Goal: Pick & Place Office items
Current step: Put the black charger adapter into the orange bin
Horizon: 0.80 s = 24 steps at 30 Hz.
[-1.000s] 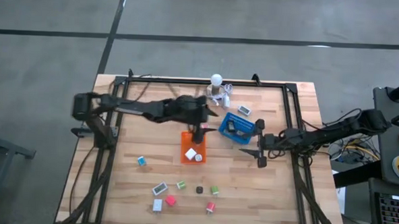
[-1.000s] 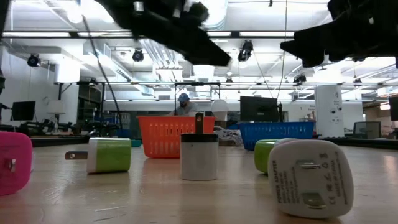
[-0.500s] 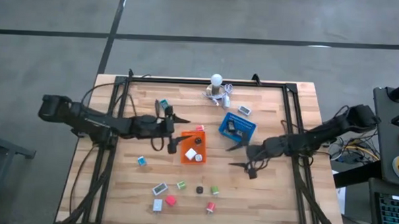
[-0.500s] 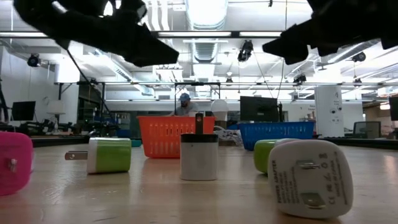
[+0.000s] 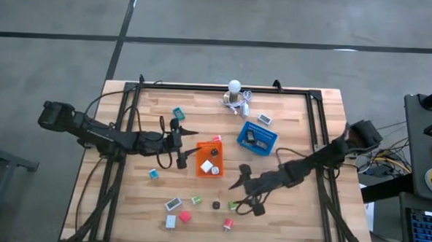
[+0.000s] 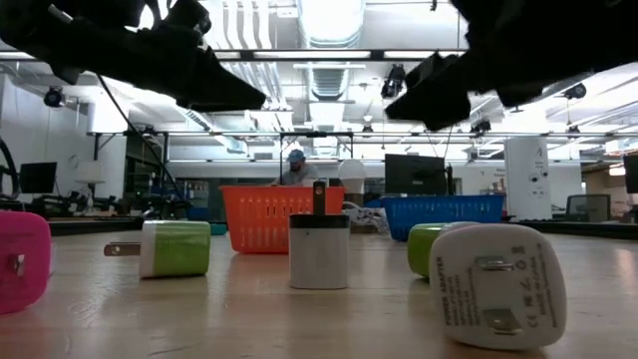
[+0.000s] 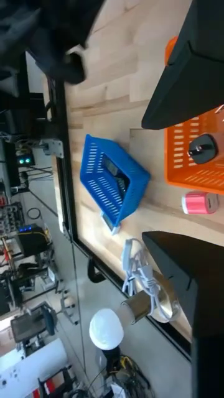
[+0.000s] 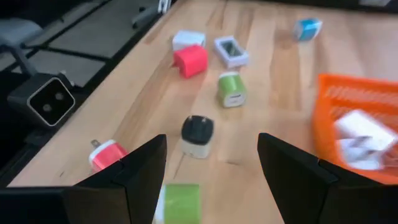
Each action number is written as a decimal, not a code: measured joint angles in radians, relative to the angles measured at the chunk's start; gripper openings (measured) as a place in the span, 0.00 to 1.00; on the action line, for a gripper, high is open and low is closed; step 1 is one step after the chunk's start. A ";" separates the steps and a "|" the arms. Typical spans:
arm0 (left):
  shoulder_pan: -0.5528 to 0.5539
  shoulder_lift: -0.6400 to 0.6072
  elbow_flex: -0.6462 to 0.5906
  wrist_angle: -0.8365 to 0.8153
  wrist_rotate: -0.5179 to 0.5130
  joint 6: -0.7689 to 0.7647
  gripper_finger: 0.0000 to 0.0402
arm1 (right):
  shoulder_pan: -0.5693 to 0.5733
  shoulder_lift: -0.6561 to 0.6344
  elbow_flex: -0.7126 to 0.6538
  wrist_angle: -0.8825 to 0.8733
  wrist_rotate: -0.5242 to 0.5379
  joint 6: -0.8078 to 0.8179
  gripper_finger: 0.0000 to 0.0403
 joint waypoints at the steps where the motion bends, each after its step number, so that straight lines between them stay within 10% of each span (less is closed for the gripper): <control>1: -0.001 -0.006 -0.005 -0.004 -0.002 0.000 0.71 | 0.004 0.027 0.026 -0.014 -0.001 0.010 0.61; 24: -0.039 -0.055 -0.067 0.021 -0.005 -0.032 0.71 | 0.044 0.262 0.339 -0.263 -0.017 0.106 0.78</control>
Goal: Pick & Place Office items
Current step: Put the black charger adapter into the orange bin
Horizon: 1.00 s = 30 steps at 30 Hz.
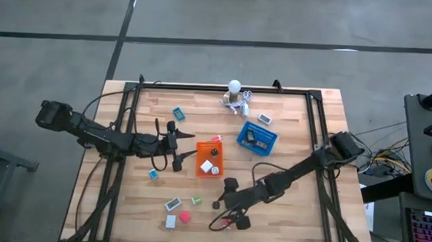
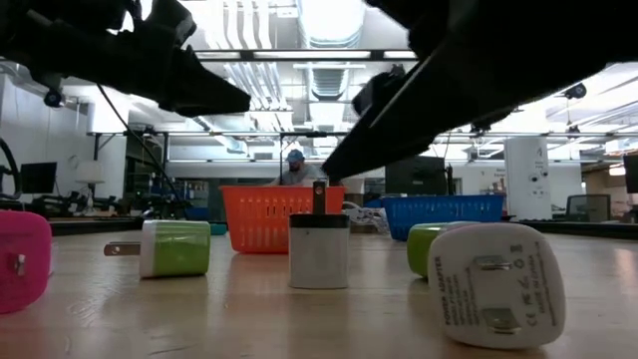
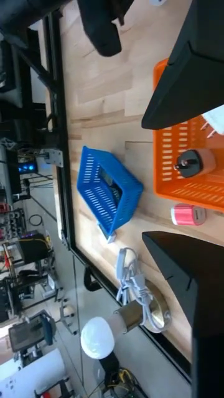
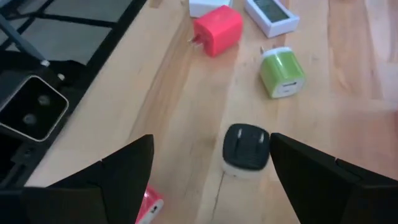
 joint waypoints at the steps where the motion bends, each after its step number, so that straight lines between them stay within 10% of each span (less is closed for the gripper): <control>1: -0.001 -0.001 0.000 0.004 0.000 0.003 0.71 | 0.000 0.008 0.003 -0.004 0.000 0.000 0.78; 30: -0.019 -0.140 -0.094 0.047 -0.026 -0.003 0.71 | -0.047 0.080 0.045 -0.003 -0.026 0.000 0.75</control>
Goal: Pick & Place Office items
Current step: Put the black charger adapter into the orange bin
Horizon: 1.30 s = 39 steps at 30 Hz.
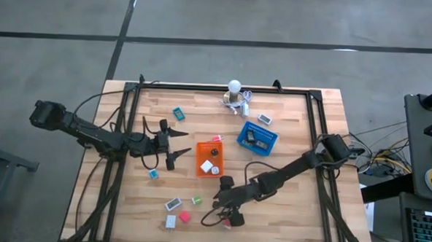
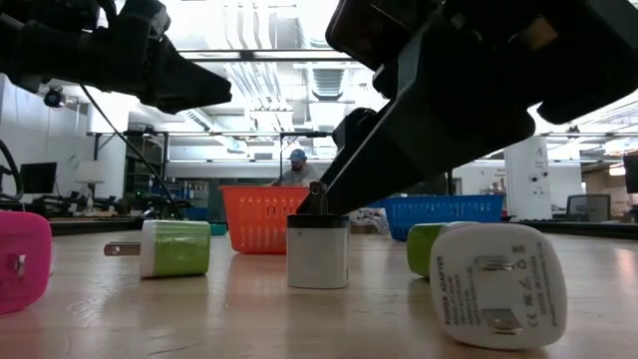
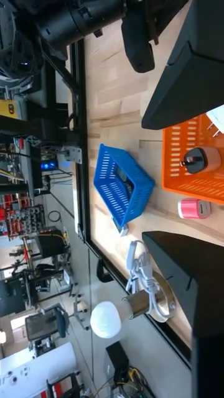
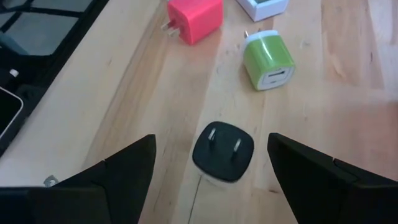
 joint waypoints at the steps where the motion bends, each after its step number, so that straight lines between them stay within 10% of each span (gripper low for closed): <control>1: 0.000 0.000 0.000 0.002 0.000 0.000 0.71 | -0.001 0.000 0.000 0.001 0.000 0.000 0.75; 19: 0.000 0.000 -0.002 0.004 0.000 -0.002 0.71 | -0.004 0.066 0.036 -0.001 0.000 0.003 0.70; 39: 0.000 0.000 -0.002 0.004 -0.001 -0.004 0.71 | -0.004 0.068 0.034 -0.006 0.000 0.004 0.33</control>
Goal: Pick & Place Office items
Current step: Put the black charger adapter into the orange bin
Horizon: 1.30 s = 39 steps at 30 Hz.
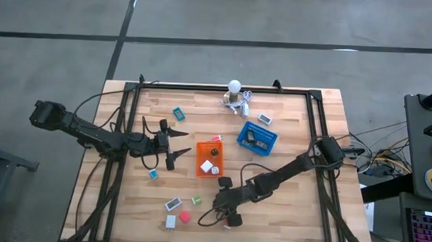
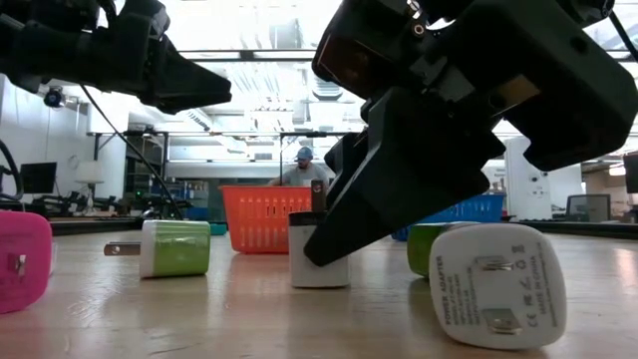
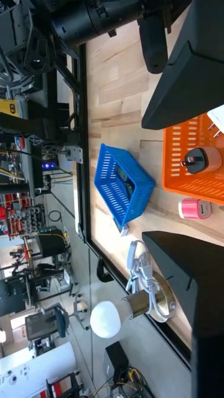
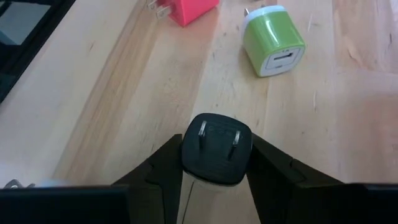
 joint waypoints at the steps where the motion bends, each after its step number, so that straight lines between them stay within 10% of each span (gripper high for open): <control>1: 0.000 0.000 0.000 0.000 0.000 0.000 0.71 | 0.000 0.000 0.000 -0.001 0.000 0.000 0.33; 14: 0.000 0.000 0.000 0.000 -0.002 -0.002 0.71 | 0.003 -0.002 -0.001 0.009 0.024 -0.010 0.33; 39: 0.000 0.000 0.000 -0.001 0.001 0.001 0.71 | -0.105 -0.002 -0.107 0.626 0.108 -0.317 0.33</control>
